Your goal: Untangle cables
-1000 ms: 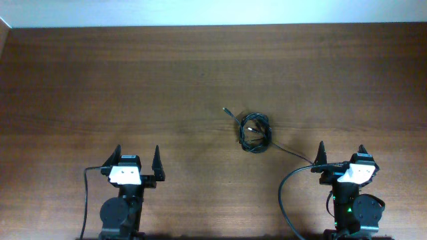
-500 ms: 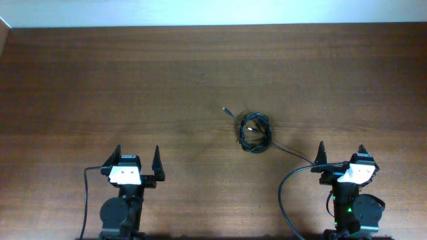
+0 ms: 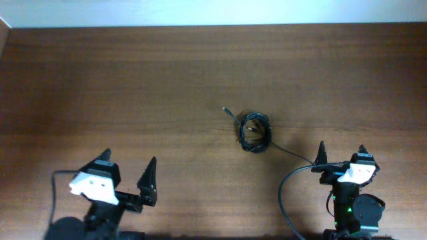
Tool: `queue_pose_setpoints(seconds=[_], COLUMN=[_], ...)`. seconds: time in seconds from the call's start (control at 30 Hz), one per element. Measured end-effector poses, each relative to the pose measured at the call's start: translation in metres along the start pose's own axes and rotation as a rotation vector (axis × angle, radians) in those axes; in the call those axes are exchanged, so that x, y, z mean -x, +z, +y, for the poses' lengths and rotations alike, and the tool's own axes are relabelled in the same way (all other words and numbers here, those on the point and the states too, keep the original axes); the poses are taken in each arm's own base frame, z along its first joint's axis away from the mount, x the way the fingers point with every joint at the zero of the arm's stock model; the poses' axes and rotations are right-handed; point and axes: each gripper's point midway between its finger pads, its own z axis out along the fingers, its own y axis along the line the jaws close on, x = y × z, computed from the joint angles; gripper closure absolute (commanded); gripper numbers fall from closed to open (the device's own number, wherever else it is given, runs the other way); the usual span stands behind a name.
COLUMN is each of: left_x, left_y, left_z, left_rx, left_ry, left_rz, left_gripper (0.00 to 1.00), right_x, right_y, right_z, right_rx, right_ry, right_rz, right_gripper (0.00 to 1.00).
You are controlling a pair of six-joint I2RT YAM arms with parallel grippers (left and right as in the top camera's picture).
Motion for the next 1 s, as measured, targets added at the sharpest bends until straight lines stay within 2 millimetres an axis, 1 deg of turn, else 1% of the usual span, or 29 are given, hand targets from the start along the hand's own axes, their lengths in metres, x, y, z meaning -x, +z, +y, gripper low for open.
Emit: queue_pose_setpoints(seconds=[0.03,0.07,0.1,0.13,0.17,0.23,0.27,0.3,0.33,0.37,0.4,0.43,0.5,0.53,0.57,0.63,0.73,0.77,0.8,0.83,0.87,0.9,0.93,1.0], left_x=[0.011,0.023,0.031,0.027,0.033,0.03,0.027,0.023,0.018,0.011,-0.002,-0.013,-0.03,-0.043,-0.052,-0.077,-0.104,-0.115,-0.125,-0.134,-0.143,-0.15,-0.159,-0.18], left_y=[-0.003,-0.008,-0.006,-0.008,-0.005,0.004,0.012,0.024,0.033,0.046,0.063,0.076,0.092,0.103,0.111,0.128,0.146,0.156,0.164,0.174,0.183,0.189,0.202,0.219], left_z=[-0.003,-0.008,-0.009,-0.011,-0.011,-0.01,-0.008,-0.007,-0.007,-0.006,-0.005,-0.003,0.0,0.002,0.004,0.005,-0.006,-0.013,-0.021,-0.029,-0.039,-0.048,-0.062,-0.084], left_rx=[-0.006,-0.019,-0.023,-0.022,-0.023,-0.017,-0.013,-0.016,-0.023,-0.032,-0.041,-0.044,-0.047,-0.048,-0.046,-0.051,-0.082,-0.102,-0.12,-0.141,-0.165,-0.186,-0.216,-0.26], left_ry=[0.001,-0.007,-0.004,-0.016,-0.021,-0.048,-0.06,-0.074,-0.086,-0.102,-0.124,-0.142,-0.163,-0.181,-0.191,-0.208,-0.191,-0.173,-0.153,-0.13,-0.101,-0.077,-0.043,0.005], left_rz=[0.022,0.121,0.146,0.278,0.33,0.519,0.597,0.673,0.716,0.77,0.844,0.908,0.991,1.051,1.091,1.196,1.289,1.316,1.335,1.34,1.345,1.346,1.329,1.328], left_gripper=[0.01,0.01,0.01,0.01,0.01,0.01,0.01,0.01,0.01,0.57,0.95,1.0,1.0,1.0,1.0,1.0,1.0,0.85,0.63,0.47,0.2,0.01,0.01,0.01], right_x=[0.0,0.0,0.0,0.0,0.0,0.0,0.0,0.0,0.0,0.0,0.0,0.0,0.0,0.0,0.0,0.0,0.0,0.0,0.0,0.0,0.0,0.0,0.0,0.0], right_y=[0.0,0.0,0.0,0.0,0.0,0.0,0.0,0.0,0.0,0.0,0.0,0.0,0.0,0.0,0.0,0.0,0.0,0.0,0.0,0.0,0.0,0.0,0.0,0.0], right_z=[0.0,0.0,0.0,0.0,0.0,0.0,0.0,0.0,0.0,0.0,0.0,0.0,0.0,0.0,0.0,0.0,0.0,0.0,0.0,0.0,0.0,0.0,0.0,0.0], right_rx=[-0.001,-0.001,0.0,-0.001,0.0,0.0,0.0,0.0,0.0,0.0,0.0,0.0,0.0,0.0,0.0,0.0,0.0,0.0,0.0,0.0,0.0,0.0,0.0,0.0], right_ry=[-0.001,0.0,-0.001,-0.001,0.0,-0.001,-0.001,0.0,0.0,0.0,-0.001,0.0,-0.001,-0.001,0.0,0.0,-0.001,-0.001,-0.001,0.0,-0.001,0.0,-0.001,0.0], right_rz=[0.0,0.0,0.0,-0.001,0.0,-0.001,0.0,0.0,-0.001,-0.001,-0.001,-0.001,-0.001,-0.001,0.0,-0.001,-0.001,-0.001,-0.001,-0.001,0.0,-0.001,-0.001,-0.001], right_gripper=[0.02,0.02,0.02,0.02,0.02,0.02,0.02,0.02,0.02,0.02,0.02,0.02,0.02,0.02,0.02,0.02,0.02,0.01,0.02,0.02,0.02,0.02,0.02,0.02])
